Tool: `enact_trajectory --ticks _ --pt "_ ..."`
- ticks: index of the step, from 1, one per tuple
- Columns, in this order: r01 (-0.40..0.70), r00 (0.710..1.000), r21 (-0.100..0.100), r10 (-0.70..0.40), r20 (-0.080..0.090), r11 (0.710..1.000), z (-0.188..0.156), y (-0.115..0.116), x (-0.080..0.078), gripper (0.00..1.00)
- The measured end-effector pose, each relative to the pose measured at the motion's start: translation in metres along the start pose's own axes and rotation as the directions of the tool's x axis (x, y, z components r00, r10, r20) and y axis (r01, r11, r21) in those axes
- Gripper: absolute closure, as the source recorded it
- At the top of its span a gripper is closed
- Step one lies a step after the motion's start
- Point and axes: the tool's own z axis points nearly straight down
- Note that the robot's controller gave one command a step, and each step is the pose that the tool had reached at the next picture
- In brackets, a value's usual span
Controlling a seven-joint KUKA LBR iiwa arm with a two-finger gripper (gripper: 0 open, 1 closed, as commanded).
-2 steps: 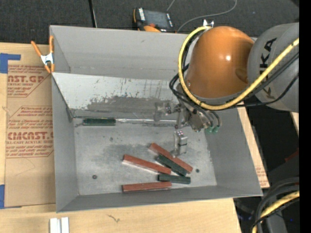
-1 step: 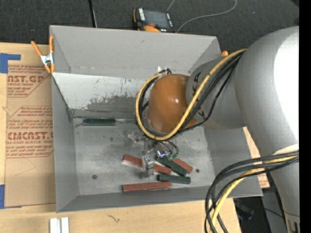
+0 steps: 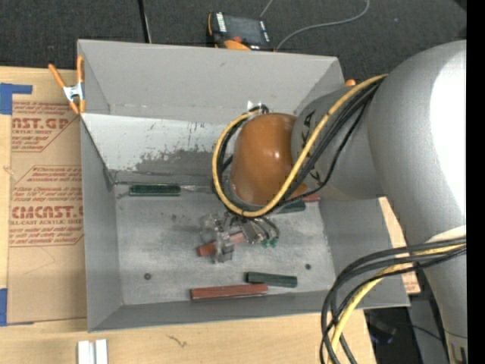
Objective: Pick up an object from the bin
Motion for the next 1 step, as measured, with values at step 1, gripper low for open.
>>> enact_trajectory --ticks 1 --pt "0.031 0.999 0.004 -0.031 0.011 1.000 -0.1531 -0.0097 0.0042 1.00"
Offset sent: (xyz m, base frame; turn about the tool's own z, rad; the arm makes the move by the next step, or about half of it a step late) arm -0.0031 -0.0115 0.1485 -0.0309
